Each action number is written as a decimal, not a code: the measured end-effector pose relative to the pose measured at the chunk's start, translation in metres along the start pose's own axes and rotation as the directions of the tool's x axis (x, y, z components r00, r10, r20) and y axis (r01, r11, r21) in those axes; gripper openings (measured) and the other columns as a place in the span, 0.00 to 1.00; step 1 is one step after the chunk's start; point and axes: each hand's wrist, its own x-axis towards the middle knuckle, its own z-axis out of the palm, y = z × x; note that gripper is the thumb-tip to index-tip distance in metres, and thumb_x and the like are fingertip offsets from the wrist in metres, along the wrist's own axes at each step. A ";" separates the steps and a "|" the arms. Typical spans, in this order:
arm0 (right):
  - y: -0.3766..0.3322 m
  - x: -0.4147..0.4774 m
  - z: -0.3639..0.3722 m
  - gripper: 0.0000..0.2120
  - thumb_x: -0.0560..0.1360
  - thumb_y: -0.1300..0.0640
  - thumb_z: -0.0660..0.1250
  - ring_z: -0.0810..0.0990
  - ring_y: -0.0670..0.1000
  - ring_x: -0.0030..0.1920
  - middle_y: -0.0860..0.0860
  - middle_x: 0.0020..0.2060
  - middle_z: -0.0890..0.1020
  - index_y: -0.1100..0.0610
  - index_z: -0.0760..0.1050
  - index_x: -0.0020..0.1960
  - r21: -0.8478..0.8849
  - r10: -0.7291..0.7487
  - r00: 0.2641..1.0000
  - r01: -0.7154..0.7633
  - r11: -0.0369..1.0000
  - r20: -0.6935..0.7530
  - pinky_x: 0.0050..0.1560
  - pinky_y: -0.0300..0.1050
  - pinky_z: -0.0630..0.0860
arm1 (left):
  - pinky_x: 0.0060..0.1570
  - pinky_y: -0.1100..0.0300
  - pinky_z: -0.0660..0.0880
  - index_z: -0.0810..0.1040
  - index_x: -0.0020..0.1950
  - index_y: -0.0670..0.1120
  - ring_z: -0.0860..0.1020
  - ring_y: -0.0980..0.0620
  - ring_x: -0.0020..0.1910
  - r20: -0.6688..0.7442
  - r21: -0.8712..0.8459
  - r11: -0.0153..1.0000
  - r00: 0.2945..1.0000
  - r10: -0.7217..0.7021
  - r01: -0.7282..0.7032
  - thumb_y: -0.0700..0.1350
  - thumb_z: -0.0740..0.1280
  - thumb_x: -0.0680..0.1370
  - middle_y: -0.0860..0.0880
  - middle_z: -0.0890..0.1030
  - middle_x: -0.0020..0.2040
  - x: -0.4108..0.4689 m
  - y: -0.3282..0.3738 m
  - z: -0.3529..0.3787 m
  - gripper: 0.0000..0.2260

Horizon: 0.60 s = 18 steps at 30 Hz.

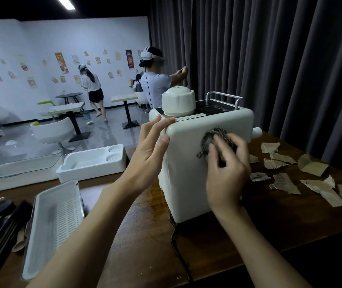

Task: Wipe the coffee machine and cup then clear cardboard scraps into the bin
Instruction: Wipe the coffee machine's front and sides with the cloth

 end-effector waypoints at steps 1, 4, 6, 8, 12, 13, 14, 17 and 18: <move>-0.005 -0.002 0.004 0.11 0.75 0.67 0.69 0.78 0.55 0.57 0.60 0.55 0.79 0.65 0.81 0.57 0.002 -0.044 0.999 0.044 0.999 0.024 0.64 0.32 0.68 | 0.75 0.39 0.62 0.70 0.69 0.67 0.57 0.56 0.79 -0.005 -0.008 1.000 1.000 0.001 -0.001 0.61 0.54 0.82 0.61 0.64 0.70 0.000 -0.001 0.000 0.16; -0.014 -0.009 0.011 0.11 0.76 0.66 0.69 0.77 0.58 0.56 0.60 0.55 0.79 0.65 0.81 0.58 0.016 -0.260 0.955 0.260 0.965 0.145 0.63 0.42 0.71 | 0.75 0.40 0.61 0.70 0.70 0.65 0.57 0.58 0.79 -0.021 -0.029 1.000 1.000 0.011 -0.011 0.62 0.53 0.81 0.61 0.65 0.70 0.000 -0.003 0.000 0.18; -0.009 -0.003 0.010 0.12 0.76 0.67 0.69 0.77 0.59 0.55 0.60 0.56 0.79 0.64 0.80 0.59 0.006 -0.353 0.915 0.359 0.933 0.197 0.61 0.45 0.73 | 0.75 0.41 0.62 0.70 0.70 0.66 0.57 0.59 0.79 -0.018 -0.027 0.999 1.000 0.016 -0.016 0.62 0.53 0.81 0.61 0.65 0.70 0.001 -0.004 0.001 0.18; -0.001 0.010 0.006 0.13 0.76 0.67 0.69 0.77 0.60 0.54 0.60 0.56 0.79 0.63 0.80 0.60 -0.021 -0.366 0.909 0.377 0.926 0.199 0.61 0.45 0.71 | 0.74 0.49 0.64 0.69 0.69 0.67 0.57 0.59 0.79 -0.005 0.004 1.000 1.000 0.023 -0.023 0.62 0.54 0.81 0.63 0.64 0.70 0.001 -0.004 0.000 0.17; 0.024 0.046 -0.005 0.14 0.78 0.65 0.66 0.76 0.60 0.58 0.60 0.58 0.77 0.62 0.79 0.62 -0.063 -0.125 0.989 0.130 0.989 0.084 0.60 0.51 0.74 | 0.68 0.60 0.70 0.67 0.69 0.69 0.58 0.61 0.77 0.009 0.069 0.996 0.999 0.051 -0.051 0.64 0.63 0.77 0.68 0.62 0.69 0.001 -0.003 0.001 0.20; 0.030 0.056 -0.008 0.14 0.79 0.64 0.65 0.76 0.58 0.60 0.59 0.60 0.77 0.62 0.78 0.63 -0.073 -0.046 0.998 0.050 0.996 0.050 0.61 0.51 0.75 | 0.69 0.51 0.71 0.67 0.69 0.69 0.58 0.60 0.77 0.011 0.074 0.996 0.999 0.049 -0.049 0.64 0.65 0.76 0.66 0.61 0.70 0.001 -0.003 0.001 0.21; 0.036 0.062 -0.011 0.14 0.79 0.63 0.64 0.75 0.56 0.61 0.59 0.60 0.76 0.62 0.78 0.63 -0.084 0.008 1.000 -0.007 0.996 0.019 0.63 0.47 0.74 | 0.69 0.45 0.71 0.67 0.68 0.70 0.58 0.59 0.77 0.011 0.082 0.996 0.999 0.042 -0.043 0.64 0.66 0.76 0.65 0.61 0.70 0.001 -0.003 0.001 0.22; 0.042 0.066 -0.013 0.14 0.79 0.62 0.64 0.74 0.54 0.61 0.58 0.60 0.76 0.62 0.77 0.63 -0.076 0.067 0.997 -0.070 0.995 -0.036 0.61 0.28 0.66 | 0.69 0.42 0.72 0.66 0.67 0.71 0.59 0.58 0.77 0.006 0.101 0.994 0.999 0.036 -0.036 0.64 0.67 0.74 0.67 0.61 0.69 0.002 -0.002 0.002 0.22; 0.040 0.062 -0.012 0.14 0.79 0.62 0.64 0.74 0.53 0.61 0.59 0.59 0.75 0.63 0.77 0.63 -0.066 0.083 0.995 -0.086 0.994 -0.049 0.61 0.28 0.66 | 0.69 0.42 0.72 0.66 0.67 0.71 0.60 0.58 0.77 0.003 0.100 0.994 0.999 0.039 -0.039 0.63 0.67 0.74 0.69 0.61 0.68 0.002 -0.002 0.002 0.22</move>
